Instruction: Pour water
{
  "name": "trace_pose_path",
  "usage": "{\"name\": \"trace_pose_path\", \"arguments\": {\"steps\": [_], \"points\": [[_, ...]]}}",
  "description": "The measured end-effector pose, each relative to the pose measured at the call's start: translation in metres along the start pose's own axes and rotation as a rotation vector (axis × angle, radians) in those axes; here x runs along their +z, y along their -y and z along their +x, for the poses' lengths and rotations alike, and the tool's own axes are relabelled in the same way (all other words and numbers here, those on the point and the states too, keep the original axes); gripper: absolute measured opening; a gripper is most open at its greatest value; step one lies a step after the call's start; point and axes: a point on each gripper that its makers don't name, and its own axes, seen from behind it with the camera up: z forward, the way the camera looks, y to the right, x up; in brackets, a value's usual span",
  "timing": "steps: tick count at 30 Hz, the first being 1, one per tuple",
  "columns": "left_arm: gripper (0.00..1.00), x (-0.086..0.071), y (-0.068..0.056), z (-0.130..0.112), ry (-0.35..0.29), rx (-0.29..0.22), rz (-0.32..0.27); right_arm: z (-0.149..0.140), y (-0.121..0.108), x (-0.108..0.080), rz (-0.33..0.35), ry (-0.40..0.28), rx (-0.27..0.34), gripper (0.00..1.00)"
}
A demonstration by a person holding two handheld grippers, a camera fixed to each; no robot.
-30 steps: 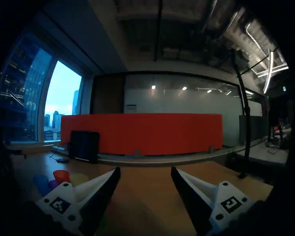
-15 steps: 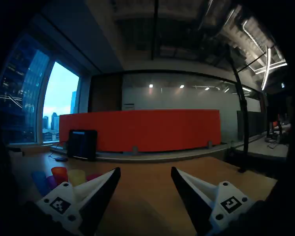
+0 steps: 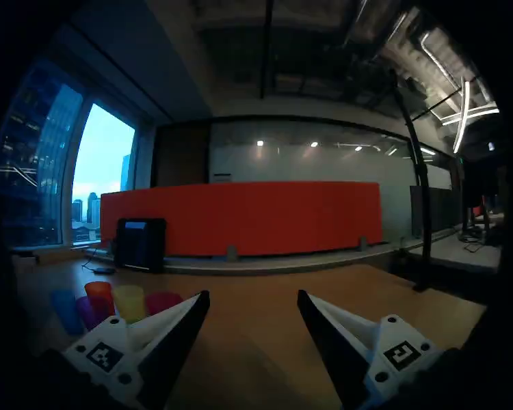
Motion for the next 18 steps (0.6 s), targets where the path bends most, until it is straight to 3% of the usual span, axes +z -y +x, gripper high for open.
{"name": "trace_pose_path", "arguments": {"steps": [18], "points": [[1.00,0.000,0.001,0.000,0.000,0.000,0.000,-0.014,-0.001,0.001,-0.012,0.032,-0.026,0.99]]}}
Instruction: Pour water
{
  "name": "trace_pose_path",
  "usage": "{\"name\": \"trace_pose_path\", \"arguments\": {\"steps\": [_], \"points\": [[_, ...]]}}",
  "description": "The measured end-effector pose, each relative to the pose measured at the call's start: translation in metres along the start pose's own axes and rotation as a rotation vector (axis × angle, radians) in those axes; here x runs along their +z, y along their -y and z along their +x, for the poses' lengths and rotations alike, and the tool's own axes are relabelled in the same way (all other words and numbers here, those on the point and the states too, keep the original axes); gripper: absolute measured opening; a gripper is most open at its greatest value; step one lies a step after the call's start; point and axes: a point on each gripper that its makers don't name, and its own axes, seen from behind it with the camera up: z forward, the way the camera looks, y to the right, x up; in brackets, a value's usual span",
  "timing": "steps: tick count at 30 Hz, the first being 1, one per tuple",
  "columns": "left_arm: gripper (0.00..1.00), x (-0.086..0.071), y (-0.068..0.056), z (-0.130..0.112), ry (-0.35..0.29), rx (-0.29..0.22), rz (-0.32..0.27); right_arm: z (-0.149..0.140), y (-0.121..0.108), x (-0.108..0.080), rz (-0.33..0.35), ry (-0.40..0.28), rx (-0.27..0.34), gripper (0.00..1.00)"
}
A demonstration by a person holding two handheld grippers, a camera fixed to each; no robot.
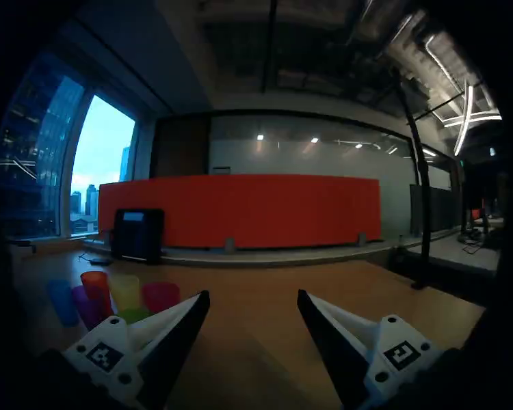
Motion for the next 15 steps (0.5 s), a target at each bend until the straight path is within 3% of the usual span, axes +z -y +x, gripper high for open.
{"name": "trace_pose_path", "arguments": {"steps": [15], "points": [[1.00,-0.0002,0.0001,0.0000,0.000,0.000,0.000,-0.0035,-0.0003,-0.0011,-0.011,0.021,-0.003,0.99]]}}
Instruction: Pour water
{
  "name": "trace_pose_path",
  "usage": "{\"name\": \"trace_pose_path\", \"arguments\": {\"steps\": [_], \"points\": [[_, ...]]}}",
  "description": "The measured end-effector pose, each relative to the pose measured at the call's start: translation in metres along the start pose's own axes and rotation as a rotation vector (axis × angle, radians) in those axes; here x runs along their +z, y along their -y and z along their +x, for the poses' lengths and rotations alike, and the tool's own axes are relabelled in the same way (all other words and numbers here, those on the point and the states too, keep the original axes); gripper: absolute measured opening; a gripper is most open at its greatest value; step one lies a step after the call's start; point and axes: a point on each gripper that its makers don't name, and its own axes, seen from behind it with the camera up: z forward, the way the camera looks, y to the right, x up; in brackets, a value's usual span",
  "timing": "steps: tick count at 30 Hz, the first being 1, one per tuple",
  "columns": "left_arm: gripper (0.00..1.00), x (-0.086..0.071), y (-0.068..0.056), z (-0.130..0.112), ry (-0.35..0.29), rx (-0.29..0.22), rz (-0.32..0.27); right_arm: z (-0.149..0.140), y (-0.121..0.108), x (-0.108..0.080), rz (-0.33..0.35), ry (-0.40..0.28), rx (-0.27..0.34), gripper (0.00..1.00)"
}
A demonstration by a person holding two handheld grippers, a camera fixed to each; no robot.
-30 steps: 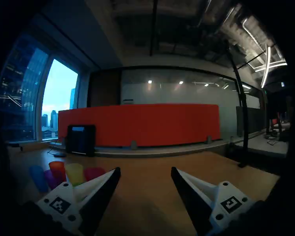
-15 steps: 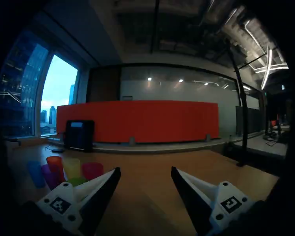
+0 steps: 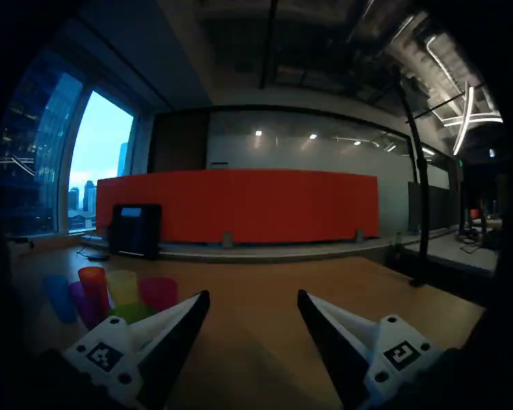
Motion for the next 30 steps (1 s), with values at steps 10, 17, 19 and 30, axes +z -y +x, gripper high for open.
{"name": "trace_pose_path", "arguments": {"steps": [10,17,19,30], "points": [[1.00,-0.0002,-0.0004,0.0000,0.000,0.000,0.000,-0.0006,0.0011,0.0010,0.003,0.003,0.000,0.99],[1.00,0.0001,-0.0007,0.0002,0.000,0.000,0.000,-0.0018,0.0011,0.0005,0.003,0.002,0.001,0.99],[1.00,0.0001,-0.0006,0.0002,0.000,0.000,0.000,-0.0019,0.0009,0.0004,0.003,0.002,0.001,0.99],[1.00,-0.0001,-0.0004,0.0001,0.000,0.000,0.000,-0.0011,0.0004,0.0006,0.003,0.002,0.001,0.99]]}}
